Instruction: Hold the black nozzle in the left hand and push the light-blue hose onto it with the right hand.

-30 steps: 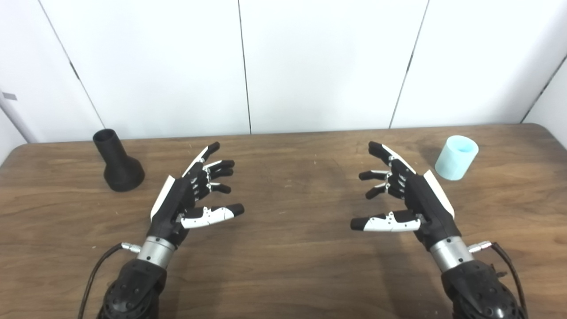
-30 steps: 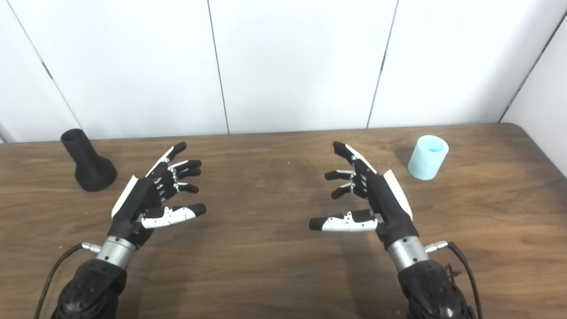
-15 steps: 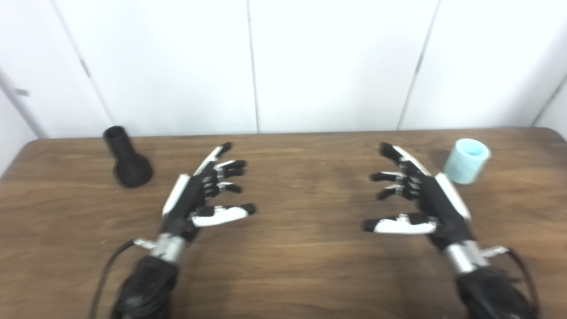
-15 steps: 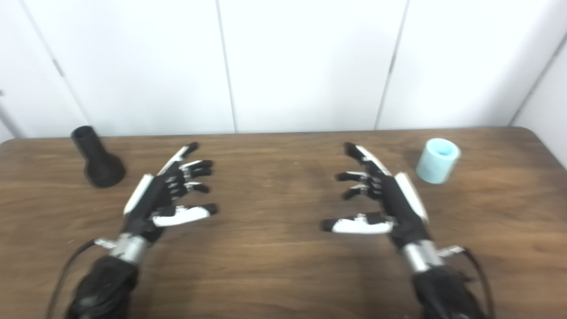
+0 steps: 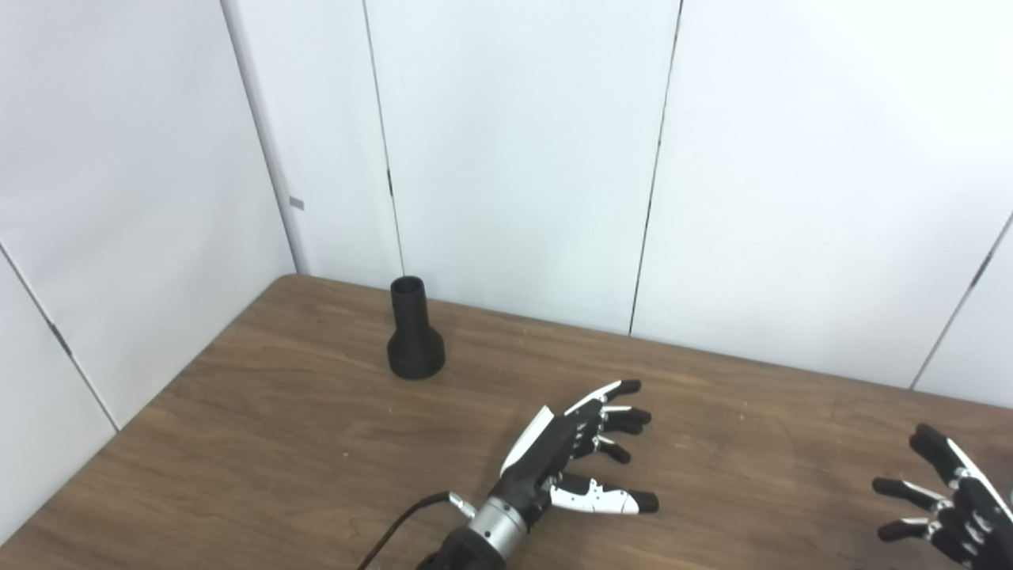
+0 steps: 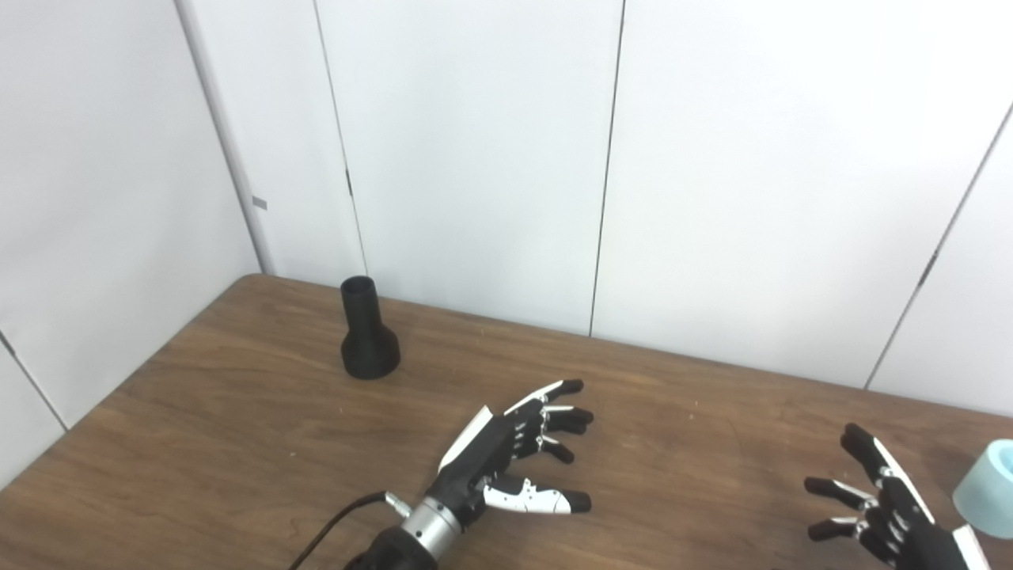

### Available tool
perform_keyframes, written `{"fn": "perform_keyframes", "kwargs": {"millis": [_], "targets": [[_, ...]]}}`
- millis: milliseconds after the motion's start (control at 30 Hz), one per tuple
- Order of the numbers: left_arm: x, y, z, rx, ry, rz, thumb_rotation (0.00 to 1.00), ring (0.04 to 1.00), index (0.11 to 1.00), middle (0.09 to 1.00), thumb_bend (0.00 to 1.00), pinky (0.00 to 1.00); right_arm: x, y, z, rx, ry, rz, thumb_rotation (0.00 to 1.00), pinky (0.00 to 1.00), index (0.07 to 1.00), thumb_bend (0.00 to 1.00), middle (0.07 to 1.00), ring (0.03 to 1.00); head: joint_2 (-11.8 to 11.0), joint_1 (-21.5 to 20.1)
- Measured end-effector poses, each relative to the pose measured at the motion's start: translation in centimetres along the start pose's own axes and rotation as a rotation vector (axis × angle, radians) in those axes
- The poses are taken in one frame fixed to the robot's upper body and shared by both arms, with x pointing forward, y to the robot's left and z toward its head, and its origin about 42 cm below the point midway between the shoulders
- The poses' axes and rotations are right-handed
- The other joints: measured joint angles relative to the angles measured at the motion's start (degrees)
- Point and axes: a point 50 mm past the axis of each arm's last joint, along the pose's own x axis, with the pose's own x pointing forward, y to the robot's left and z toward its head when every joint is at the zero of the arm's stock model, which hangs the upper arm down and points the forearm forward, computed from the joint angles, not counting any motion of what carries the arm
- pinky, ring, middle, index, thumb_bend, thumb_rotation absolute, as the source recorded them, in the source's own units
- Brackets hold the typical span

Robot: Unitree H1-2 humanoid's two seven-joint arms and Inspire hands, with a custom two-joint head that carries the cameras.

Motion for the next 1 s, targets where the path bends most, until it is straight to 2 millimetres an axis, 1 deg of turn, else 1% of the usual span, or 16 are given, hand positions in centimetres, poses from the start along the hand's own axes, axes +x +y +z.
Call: {"fn": "perform_keyframes", "kwargs": {"millis": [100, 233, 367, 433, 500, 567, 633, 700, 733, 800, 833, 900, 1000], "targets": [[0.3, 0.0, 0.1, 0.055, -0.006, 0.031, 0.03, 0.735, 0.797, 0.733, 0.74, 0.55, 0.0, -0.1, -0.1, -0.007, 0.000, 0.002, 0.00, 0.51, 0.948, 0.67, 0.954, 0.756, -0.09, 0.70], [0.6, 0.4, 0.6, 0.194, -0.025, 0.061, 0.04, 0.723, 0.786, 0.727, 0.73, 0.54, 0.0, -0.4, 0.0, -0.015, -0.001, 0.006, 0.00, 0.51, 0.954, 0.66, 0.956, 0.756, -0.17, 0.88], [0.6, 2.2, 2.2, 0.252, -0.072, 0.120, 0.07, 0.720, 0.787, 0.728, 0.73, 0.56, 0.0, -0.4, 0.0, -0.017, -0.010, 0.005, 0.00, 0.51, 0.956, 0.65, 0.957, 0.758, -0.26, 1.05], [0.9, 3.2, 3.2, 0.295, -0.099, 0.145, 0.08, 0.724, 0.788, 0.729, 0.73, 0.60, 0.0, -0.4, -0.2, -0.017, -0.010, 0.005, 0.00, 0.51, 0.957, 0.65, 0.958, 0.759, -0.35, 1.23], [1.1, 4.3, 4.4, 0.351, -0.131, 0.151, 0.07, 0.727, 0.780, 0.730, 0.73, 0.60, 0.1, -0.4, -0.5, -0.015, 0.000, 0.005, 0.00, 0.51, 0.957, 0.65, 0.958, 0.760, -0.35, 1.23], [1.7, 5.8, 5.7, 0.415, -0.150, 0.151, 0.07, 0.729, 0.750, 0.731, 0.73, 0.60, 0.1, -0.4, -0.7, -0.014, 0.007, 0.005, 0.00, 0.51, 0.958, 0.65, 0.959, 0.760, -0.44, 1.32], [2.5, 7.9, 7.0, 0.477, -0.147, 0.154, 0.07, 0.730, 0.729, 0.732, 0.73, 0.60, 0.1, -0.4, -0.6, -0.015, 0.004, 0.005, 0.00, 0.51, 0.958, 0.65, 0.958, 0.757, -0.61, 1.41], [2.9, 10.5, 8.4, 0.552, -0.135, 0.167, 0.07, 0.737, 0.732, 0.740, 0.73, 0.60, 0.1, -0.5, -0.6, -0.017, -0.001, 0.005, 0.00, 0.51, 0.958, 0.65, 0.957, 0.754, -0.70, 1.49], [3.2, 12.1, 9.2, 0.597, -0.130, 0.180, 0.07, 0.773, 0.765, 0.763, 0.73, 0.62, 0.1, -0.5, -0.6, -0.019, -0.004, 0.004, 0.00, 0.51, 0.959, 0.65, 0.958, 0.753, -0.70, 1.49], [3.4, 14.5, 11.0, 0.666, -0.122, 0.218, 0.07, 0.800, 0.790, 0.783, 0.73, 0.64, 0.1, -0.6, -0.6, -0.022, -0.004, 0.005, 0.00, 0.51, 0.959, 0.64, 0.958, 0.754, -0.70, 1.49], [3.5, 15.2, 11.6, 0.687, -0.124, 0.235, 0.10, 0.837, 0.823, 0.820, 0.74, 0.67, 0.1, -0.7, -0.8, -0.022, -0.001, 0.005, 0.00, 0.51, 0.959, 0.64, 0.958, 0.754, -0.70, 1.58], [3.6, 16.2, 12.7, 0.729, -0.131, 0.264, 0.13, 0.875, 0.858, 0.860, 0.74, 0.72, 0.2, -0.6, -1.1, -0.020, 0.009, 0.005, 0.00, 0.51, 0.960, 0.64, 0.959, 0.755, -0.88, 1.67], [3.7, 17.1, 12.7, 0.754, -0.117, 0.289, 0.21, 0.916, 0.892, 0.897, 0.76, 0.81, 0.2, -0.7, -1.3, -0.018, 0.017, 0.006, 0.00, 0.51, 0.960, 0.64, 0.960, 0.756, -0.97, 1.76]]}}
